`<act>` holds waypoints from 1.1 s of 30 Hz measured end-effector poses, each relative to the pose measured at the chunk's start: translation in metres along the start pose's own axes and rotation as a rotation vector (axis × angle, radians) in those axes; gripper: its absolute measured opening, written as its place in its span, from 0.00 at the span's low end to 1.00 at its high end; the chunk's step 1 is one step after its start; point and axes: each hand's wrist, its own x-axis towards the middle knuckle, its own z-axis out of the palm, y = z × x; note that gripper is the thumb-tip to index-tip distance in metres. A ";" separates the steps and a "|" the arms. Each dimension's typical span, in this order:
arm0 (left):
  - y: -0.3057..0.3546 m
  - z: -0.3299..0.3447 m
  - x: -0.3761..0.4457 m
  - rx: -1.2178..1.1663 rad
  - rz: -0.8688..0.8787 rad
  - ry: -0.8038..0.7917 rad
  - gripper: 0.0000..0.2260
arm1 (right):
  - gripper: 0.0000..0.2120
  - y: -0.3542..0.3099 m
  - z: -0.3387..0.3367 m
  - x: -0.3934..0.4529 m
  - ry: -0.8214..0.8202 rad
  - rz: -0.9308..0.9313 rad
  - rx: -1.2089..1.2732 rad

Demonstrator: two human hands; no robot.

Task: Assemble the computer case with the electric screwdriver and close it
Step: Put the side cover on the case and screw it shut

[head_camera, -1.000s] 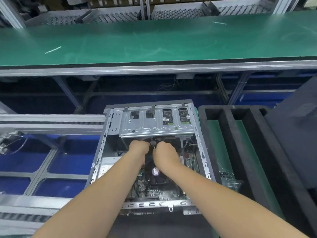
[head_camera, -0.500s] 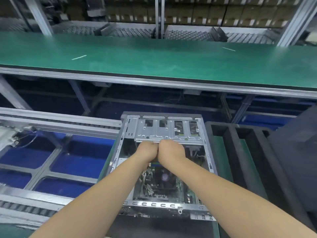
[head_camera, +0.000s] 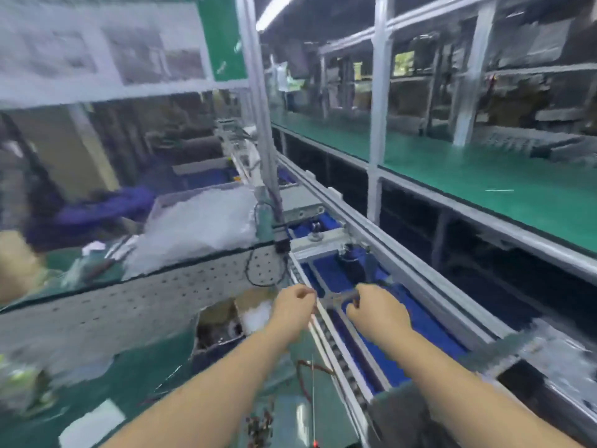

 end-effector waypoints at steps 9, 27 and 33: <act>-0.073 -0.213 0.019 0.219 -0.039 0.374 0.10 | 0.12 -0.213 0.072 0.059 -0.112 -0.369 -0.002; -0.140 -0.327 0.243 0.260 0.025 0.349 0.30 | 0.17 -0.357 0.157 0.275 0.096 -0.288 0.066; -0.078 -0.318 0.242 -0.330 -0.090 0.333 0.38 | 0.14 -0.365 0.103 0.251 0.082 -0.213 0.616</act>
